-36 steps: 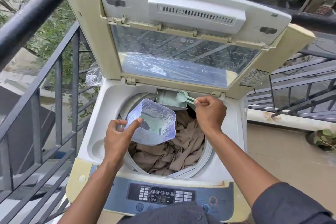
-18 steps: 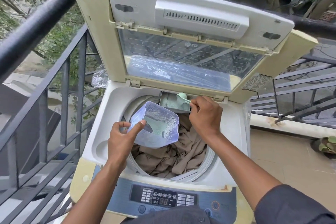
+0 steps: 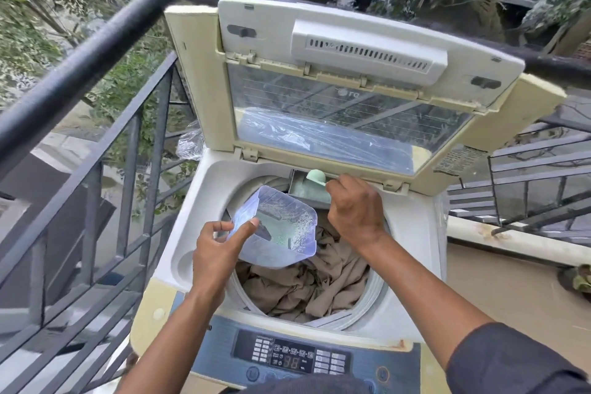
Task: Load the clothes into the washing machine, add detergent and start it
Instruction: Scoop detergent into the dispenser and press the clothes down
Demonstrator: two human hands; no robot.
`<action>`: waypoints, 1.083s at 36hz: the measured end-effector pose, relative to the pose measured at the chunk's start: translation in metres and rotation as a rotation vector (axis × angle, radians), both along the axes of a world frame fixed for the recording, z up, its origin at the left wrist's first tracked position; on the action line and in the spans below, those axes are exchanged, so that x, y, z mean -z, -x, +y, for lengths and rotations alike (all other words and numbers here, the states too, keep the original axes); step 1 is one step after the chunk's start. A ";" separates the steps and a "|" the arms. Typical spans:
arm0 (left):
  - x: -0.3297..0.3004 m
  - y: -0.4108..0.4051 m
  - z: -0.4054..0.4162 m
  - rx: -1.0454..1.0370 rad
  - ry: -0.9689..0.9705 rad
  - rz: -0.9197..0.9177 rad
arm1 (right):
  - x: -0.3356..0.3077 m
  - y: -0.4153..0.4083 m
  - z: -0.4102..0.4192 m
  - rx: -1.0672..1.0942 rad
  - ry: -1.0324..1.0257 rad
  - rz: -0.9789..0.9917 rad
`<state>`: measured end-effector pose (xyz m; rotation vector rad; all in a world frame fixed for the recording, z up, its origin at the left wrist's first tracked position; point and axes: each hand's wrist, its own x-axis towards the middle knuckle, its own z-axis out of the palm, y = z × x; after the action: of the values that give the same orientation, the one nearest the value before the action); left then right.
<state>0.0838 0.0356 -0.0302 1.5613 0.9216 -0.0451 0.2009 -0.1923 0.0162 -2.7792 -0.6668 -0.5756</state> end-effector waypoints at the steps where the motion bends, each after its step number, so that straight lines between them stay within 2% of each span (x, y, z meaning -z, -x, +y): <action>1: 0.000 0.000 -0.001 0.001 0.001 -0.003 | 0.000 0.000 -0.002 0.005 0.007 0.008; 5: -0.001 0.001 -0.002 0.006 0.020 -0.006 | 0.000 0.003 -0.011 0.052 0.003 0.058; 7: -0.003 0.002 -0.001 0.015 0.025 -0.007 | -0.002 0.005 -0.014 0.097 -0.062 0.073; 11: -0.006 0.004 0.000 0.031 0.034 -0.019 | -0.016 0.017 -0.017 0.196 -0.406 0.127; 14: -0.008 0.008 0.000 0.050 0.050 -0.043 | -0.026 0.031 -0.016 0.232 -0.615 0.309; 16: -0.011 0.010 -0.001 0.064 0.073 -0.058 | -0.028 0.041 -0.016 0.237 -0.672 0.430; 19: -0.015 0.015 -0.007 0.086 0.123 -0.069 | -0.023 0.055 -0.016 0.242 -0.646 0.528; 23: -0.023 0.026 -0.018 0.125 0.193 -0.099 | -0.016 0.070 -0.011 0.227 -0.501 0.661; 27: -0.030 0.036 -0.029 0.152 0.225 -0.134 | -0.017 0.082 -0.003 0.189 -0.396 0.705; 34: -0.037 0.048 -0.037 0.172 0.248 -0.193 | -0.028 0.101 -0.010 0.092 -0.383 0.612; 39: -0.044 0.053 -0.041 0.178 0.277 -0.242 | -0.041 0.118 -0.029 0.151 -0.463 0.355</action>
<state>0.0308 -0.0053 0.0134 1.3513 0.5597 -0.1035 0.0834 -0.2217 0.0575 -2.4102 -0.2134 -0.2126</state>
